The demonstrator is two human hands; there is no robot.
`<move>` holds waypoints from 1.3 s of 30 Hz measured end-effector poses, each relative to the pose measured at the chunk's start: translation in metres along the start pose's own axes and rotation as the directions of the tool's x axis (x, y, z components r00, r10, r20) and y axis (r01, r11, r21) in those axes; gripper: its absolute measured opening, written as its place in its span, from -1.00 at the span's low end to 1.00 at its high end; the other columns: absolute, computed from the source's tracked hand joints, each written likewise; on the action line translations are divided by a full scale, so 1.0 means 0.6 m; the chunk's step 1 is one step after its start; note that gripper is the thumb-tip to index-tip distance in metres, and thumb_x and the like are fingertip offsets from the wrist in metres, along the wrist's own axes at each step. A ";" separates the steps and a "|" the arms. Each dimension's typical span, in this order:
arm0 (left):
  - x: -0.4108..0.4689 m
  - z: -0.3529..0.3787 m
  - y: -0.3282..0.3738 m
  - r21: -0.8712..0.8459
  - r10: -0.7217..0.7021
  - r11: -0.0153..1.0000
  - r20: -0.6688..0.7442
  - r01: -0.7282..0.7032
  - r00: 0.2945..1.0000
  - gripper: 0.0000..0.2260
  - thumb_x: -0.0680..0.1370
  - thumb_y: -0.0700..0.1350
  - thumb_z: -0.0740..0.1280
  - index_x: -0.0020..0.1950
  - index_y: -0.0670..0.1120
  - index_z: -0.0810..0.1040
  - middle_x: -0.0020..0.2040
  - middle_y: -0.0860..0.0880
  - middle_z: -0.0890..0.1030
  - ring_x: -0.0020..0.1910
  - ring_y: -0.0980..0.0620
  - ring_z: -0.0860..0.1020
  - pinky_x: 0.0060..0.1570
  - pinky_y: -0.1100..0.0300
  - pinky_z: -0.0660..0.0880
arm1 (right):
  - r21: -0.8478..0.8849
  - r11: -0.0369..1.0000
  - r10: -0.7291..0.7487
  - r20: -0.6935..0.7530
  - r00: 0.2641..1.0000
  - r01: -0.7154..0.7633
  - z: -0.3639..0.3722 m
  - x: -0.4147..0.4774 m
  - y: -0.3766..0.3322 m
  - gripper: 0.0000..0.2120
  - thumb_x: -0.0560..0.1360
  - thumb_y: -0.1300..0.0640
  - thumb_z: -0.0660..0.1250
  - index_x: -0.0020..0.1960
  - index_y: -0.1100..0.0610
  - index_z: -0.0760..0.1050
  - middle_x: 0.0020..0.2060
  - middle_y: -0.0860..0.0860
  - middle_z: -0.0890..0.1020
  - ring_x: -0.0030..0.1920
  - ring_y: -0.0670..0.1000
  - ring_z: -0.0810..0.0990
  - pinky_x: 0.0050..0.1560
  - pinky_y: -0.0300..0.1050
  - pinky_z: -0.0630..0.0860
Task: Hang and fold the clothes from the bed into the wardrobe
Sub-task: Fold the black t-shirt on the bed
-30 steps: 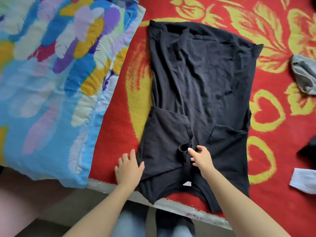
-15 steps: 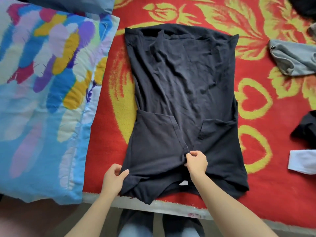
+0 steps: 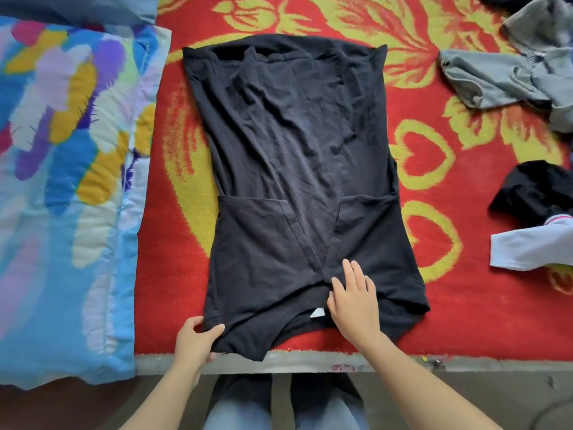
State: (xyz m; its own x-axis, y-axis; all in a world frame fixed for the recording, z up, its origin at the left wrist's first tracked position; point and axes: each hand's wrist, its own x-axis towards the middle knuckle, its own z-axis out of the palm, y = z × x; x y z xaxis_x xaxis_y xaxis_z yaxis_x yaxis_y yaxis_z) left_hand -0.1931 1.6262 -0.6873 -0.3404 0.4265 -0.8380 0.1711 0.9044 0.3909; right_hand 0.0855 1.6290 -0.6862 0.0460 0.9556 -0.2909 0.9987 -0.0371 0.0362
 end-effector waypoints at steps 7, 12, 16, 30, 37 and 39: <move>-0.011 -0.013 -0.026 -0.071 0.019 0.997 0.067 -0.014 0.998 -0.88 0.53 -0.26 0.34 -0.21 -0.19 0.52 -0.26 -0.13 0.55 -0.25 -0.06 0.48 -0.35 0.19 0.35 | 0.467 0.401 0.722 0.367 0.586 -0.788 -0.001 -0.066 0.118 -0.36 0.52 0.01 0.30 0.50 0.15 0.14 0.47 0.22 0.16 0.45 0.23 0.13 0.36 0.17 0.19; -0.042 0.004 -0.021 -0.353 -0.008 0.935 0.092 0.040 0.996 -0.90 0.61 -0.25 0.21 -0.10 -0.14 0.44 -0.14 -0.14 0.57 -0.17 -0.12 0.55 0.00 0.04 0.46 | 0.690 -0.147 0.730 0.559 0.393 -0.709 0.005 -0.035 0.151 -0.54 0.43 0.21 0.40 0.26 0.33 0.36 0.04 0.26 0.53 -0.04 0.22 0.54 -0.06 0.00 0.53; -0.069 0.013 -0.032 -0.434 -0.007 0.901 -0.020 -0.002 1.000 -0.95 0.62 -0.25 0.19 0.00 -0.20 0.43 -0.15 -0.12 0.53 -0.23 -0.03 0.52 -0.12 0.12 0.47 | 0.686 -0.280 0.656 0.648 0.388 -0.672 0.002 -0.040 0.194 -0.76 0.46 0.40 0.28 -0.34 0.23 0.37 -0.41 0.08 0.40 -0.43 0.01 0.32 -0.44 -0.16 0.27; -0.179 -0.006 -0.051 -0.671 -0.199 0.729 -0.018 0.136 0.980 -0.84 0.61 -0.35 0.11 0.16 -0.25 0.39 -0.13 -0.22 0.57 -0.65 0.10 0.52 -0.67 0.36 0.40 | 0.714 -0.199 0.649 0.609 0.456 -0.671 -0.082 -0.118 0.244 -0.79 0.49 0.36 0.22 -0.31 0.24 0.40 -0.35 0.16 0.53 -0.53 0.11 0.53 -0.51 -0.17 0.46; -0.180 -0.029 0.166 -0.830 0.109 0.551 -0.035 -0.089 0.993 -0.78 0.63 -0.26 0.05 -0.20 -0.14 0.34 -0.56 -0.02 0.56 -0.56 0.14 0.57 -0.56 0.38 0.46 | 0.896 -0.210 0.622 0.432 0.653 -0.391 -0.236 0.044 0.240 -0.78 0.51 0.38 0.21 -0.29 0.22 0.36 -0.54 0.12 0.42 -0.64 -0.06 0.44 -0.58 -0.31 0.46; -0.175 -0.035 0.240 -0.906 0.225 0.410 -0.014 -0.107 0.974 -0.80 0.65 -0.17 0.04 -0.12 -0.14 0.37 -0.47 -0.01 0.62 -0.46 0.14 0.62 -0.46 0.37 0.51 | 0.906 -0.299 0.540 0.420 0.730 -0.300 -0.280 0.098 0.231 -0.91 0.55 0.34 0.16 -0.05 0.25 0.43 -0.53 0.05 0.50 -0.48 -0.09 0.56 -0.13 -0.18 0.58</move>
State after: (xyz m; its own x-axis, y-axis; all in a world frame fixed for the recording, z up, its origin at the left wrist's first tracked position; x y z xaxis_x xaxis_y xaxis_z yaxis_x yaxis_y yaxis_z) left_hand -0.1524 1.7119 -0.5352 -0.3058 0.6190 -0.7234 -0.7309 0.3342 0.5950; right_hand 0.2224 1.7289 -0.5376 0.5826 0.5546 -0.5942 -0.2911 -0.5403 -0.7896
